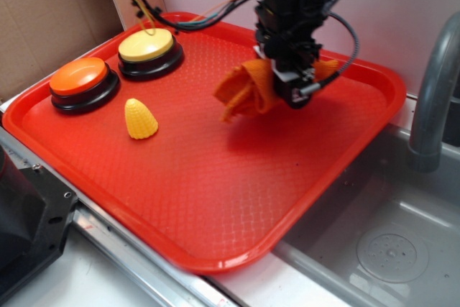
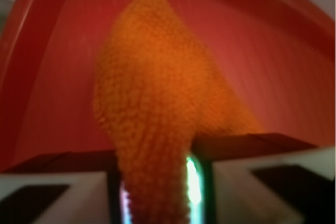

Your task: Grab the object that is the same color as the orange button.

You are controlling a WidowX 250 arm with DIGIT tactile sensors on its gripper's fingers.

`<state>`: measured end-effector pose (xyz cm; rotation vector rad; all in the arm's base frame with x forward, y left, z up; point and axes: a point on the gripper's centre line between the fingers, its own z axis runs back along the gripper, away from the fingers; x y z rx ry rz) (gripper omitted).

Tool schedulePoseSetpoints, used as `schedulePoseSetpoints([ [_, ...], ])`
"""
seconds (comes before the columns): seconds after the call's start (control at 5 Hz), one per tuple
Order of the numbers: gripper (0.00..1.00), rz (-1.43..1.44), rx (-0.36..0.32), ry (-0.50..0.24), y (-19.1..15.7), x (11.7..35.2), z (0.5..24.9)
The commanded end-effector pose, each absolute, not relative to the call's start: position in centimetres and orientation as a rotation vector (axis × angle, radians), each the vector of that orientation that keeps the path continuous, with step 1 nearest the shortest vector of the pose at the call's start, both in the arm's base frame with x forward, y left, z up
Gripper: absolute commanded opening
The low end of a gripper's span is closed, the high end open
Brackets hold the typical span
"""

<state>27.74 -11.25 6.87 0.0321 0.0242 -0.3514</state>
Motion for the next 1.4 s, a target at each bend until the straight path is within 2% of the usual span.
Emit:
schedulePoseSetpoints([
  [0.0, 0.0, -0.25, 0.04, -0.097, -12.1, 25.4, 14.2],
  [0.2, 0.0, -0.206, -0.02, -0.153, -12.0, 24.3, 16.8],
  [0.4, 0.0, -0.135, -0.028, -0.174, -10.9, 22.0, 18.5],
  [0.6, 0.0, -0.077, -0.002, -0.196, -8.9, 20.9, 19.5],
  [1.0, 0.0, 0.008, 0.02, -0.187, -5.5, 22.7, 19.7],
  [1.2, 0.0, -0.004, -0.006, -0.176, -5.6, 23.8, 18.8],
])
